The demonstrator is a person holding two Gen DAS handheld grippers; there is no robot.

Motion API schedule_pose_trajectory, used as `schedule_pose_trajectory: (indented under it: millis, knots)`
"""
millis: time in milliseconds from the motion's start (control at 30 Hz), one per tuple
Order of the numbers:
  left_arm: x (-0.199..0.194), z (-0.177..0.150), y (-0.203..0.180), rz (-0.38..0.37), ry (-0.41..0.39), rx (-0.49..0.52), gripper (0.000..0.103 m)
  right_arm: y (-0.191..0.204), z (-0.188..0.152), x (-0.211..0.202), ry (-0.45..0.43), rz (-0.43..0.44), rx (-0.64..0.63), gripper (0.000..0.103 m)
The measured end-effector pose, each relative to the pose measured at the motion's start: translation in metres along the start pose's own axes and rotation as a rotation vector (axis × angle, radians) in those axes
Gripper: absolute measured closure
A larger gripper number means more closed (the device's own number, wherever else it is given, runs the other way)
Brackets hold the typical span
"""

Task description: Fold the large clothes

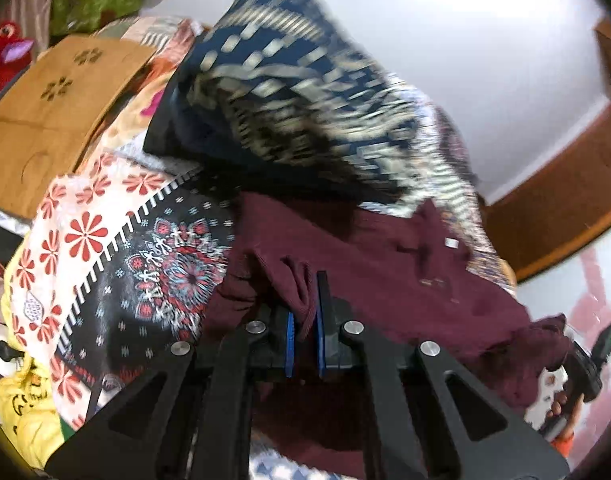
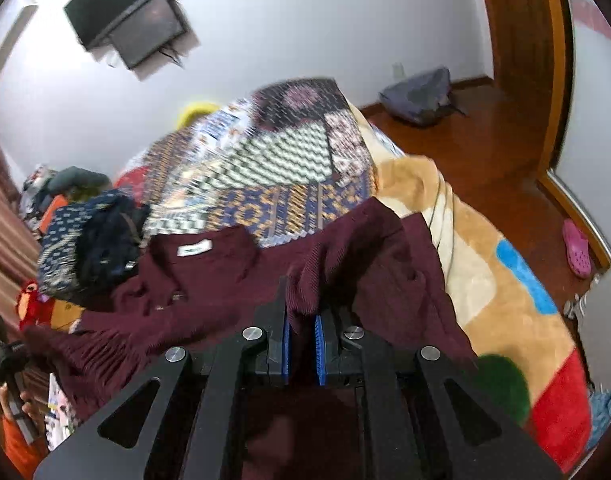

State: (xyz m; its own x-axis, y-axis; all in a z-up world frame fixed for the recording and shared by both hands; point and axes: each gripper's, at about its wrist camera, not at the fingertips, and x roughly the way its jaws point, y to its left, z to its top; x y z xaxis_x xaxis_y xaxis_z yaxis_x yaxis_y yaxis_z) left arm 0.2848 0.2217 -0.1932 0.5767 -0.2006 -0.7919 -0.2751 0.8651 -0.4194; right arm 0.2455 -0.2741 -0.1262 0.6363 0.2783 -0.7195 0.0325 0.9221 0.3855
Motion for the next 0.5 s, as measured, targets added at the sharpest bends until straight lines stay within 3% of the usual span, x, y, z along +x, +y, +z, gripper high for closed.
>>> schedule_pose_trajectory:
  millis: [167, 300, 500]
  knots:
    - [0.051, 0.005, 0.016, 0.029, 0.073, -0.045, 0.095, -0.009, 0.006, 0.025, 0.049, -0.046, 0.007, 0.095]
    - [0.059, 0.01, 0.012, 0.041, 0.085, -0.034, 0.095, -0.011, 0.013, 0.024, 0.056, -0.039, 0.012, 0.094]
    - [0.014, 0.036, -0.016, -0.028, -0.039, 0.004, 0.096, -0.008, 0.036, 0.009, 0.013, -0.043, -0.009, 0.094]
